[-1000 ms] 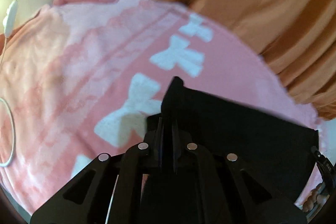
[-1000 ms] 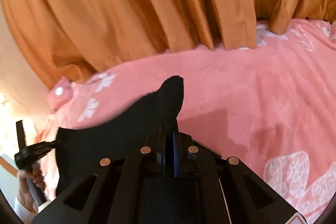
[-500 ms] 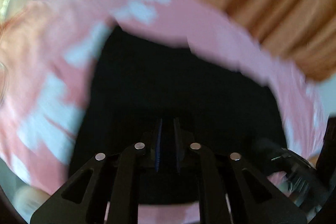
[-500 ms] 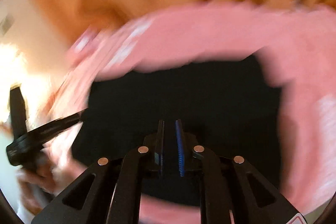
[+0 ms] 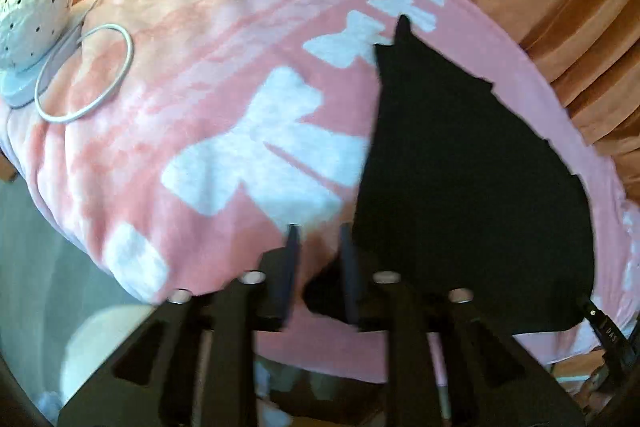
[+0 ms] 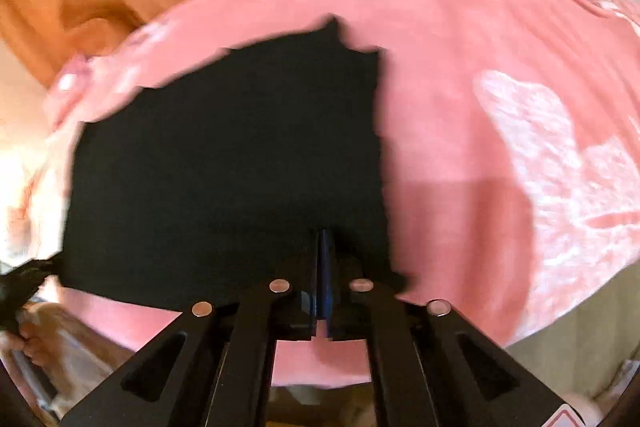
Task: Fold small clothes
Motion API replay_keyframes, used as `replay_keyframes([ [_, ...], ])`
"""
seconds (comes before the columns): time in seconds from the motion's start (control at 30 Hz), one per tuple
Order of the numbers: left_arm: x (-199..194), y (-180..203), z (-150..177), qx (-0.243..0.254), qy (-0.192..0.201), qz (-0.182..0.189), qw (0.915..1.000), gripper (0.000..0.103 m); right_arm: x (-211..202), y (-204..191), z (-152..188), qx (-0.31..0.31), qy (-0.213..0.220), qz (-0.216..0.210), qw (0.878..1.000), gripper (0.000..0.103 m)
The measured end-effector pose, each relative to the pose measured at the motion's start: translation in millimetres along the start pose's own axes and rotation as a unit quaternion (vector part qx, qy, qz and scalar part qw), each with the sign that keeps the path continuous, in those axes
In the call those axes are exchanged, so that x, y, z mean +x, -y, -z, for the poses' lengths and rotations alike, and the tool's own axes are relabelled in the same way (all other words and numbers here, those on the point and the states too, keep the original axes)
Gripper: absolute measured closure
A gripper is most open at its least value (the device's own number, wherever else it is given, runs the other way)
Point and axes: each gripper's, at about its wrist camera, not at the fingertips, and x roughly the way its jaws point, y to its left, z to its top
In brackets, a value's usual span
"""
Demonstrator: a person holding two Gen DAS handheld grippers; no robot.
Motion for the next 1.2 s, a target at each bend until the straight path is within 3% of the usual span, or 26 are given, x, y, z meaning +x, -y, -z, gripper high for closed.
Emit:
replay_keyframes([
  [0.07, 1, 0, -1, -0.019, 0.005, 0.011, 0.9997, 0.039, 2, -24, -4, -0.015, 0.005, -0.019, 1.000, 0.101],
  [0.17, 15, 1, 0, -0.044, -0.006, 0.026, 0.9987, 0.038, 14, -59, -22, -0.035, 0.001, -0.047, 0.998, 0.101],
  [0.33, -23, -1, 6, -0.083, 0.033, 0.072, 0.9934, 0.034, 40, -119, -47, -0.089, -0.015, -0.060, 0.994, 0.101],
  [0.43, -27, 1, 5, -0.071, 0.043, 0.056, 0.9950, 0.022, 79, -123, -37, -0.119, -0.070, -0.023, 0.990, 0.101],
  [0.47, -22, 1, 4, -0.068, 0.037, 0.045, 0.9960, 0.022, 78, -122, -33, -0.126, -0.039, -0.029, 0.991, 0.103],
  [0.6, 3, -7, 6, -0.095, 0.009, 0.051, 0.9941, 0.022, 76, -126, -35, -0.130, -0.051, -0.023, 0.990, 0.103],
  [0.67, 6, -5, 10, -0.088, 0.033, 0.052, 0.9942, 0.020, 74, -120, -36, -0.122, -0.055, -0.035, 0.990, 0.103],
  [0.73, 10, 3, 10, -0.071, 0.039, 0.034, 0.9961, 0.024, 63, -105, -35, -0.092, -0.059, -0.060, 0.992, 0.103],
  [0.77, 11, 5, 9, -0.070, 0.036, 0.042, 0.9960, 0.046, 58, -99, -32, -0.082, -0.056, -0.068, 0.993, 0.101],
  [0.83, 16, 3, 4, -0.081, 0.010, 0.083, 0.9933, 0.073, 42, -84, -24, -0.055, -0.045, -0.083, 0.994, 0.096],
  [0.87, 17, 2, 2, -0.092, -0.004, 0.102, 0.9905, 0.092, 35, -76, -19, -0.047, -0.041, -0.087, 0.994, 0.093],
  [0.93, 9, 9, -1, -0.086, 0.004, 0.104, 0.9909, 0.094, 18, -58, -11, -0.028, -0.034, -0.092, 0.995, 0.092],
  [1.03, -24, 46, -7, -0.022, 0.045, 0.111, 0.9926, 0.096, -10, -28, 2, 0.000, -0.016, -0.097, 0.995, 0.091],
  [1.1, -51, 87, -10, 0.024, 0.066, 0.137, 0.9881, 0.097, -27, -9, 8, 0.021, -0.001, -0.098, 0.995, 0.091],
  [1.2, -87, 172, -5, 0.108, 0.087, 0.196, 0.9707, 0.098, -55, 21, 12, 0.056, 0.028, -0.097, 0.993, 0.091],
])
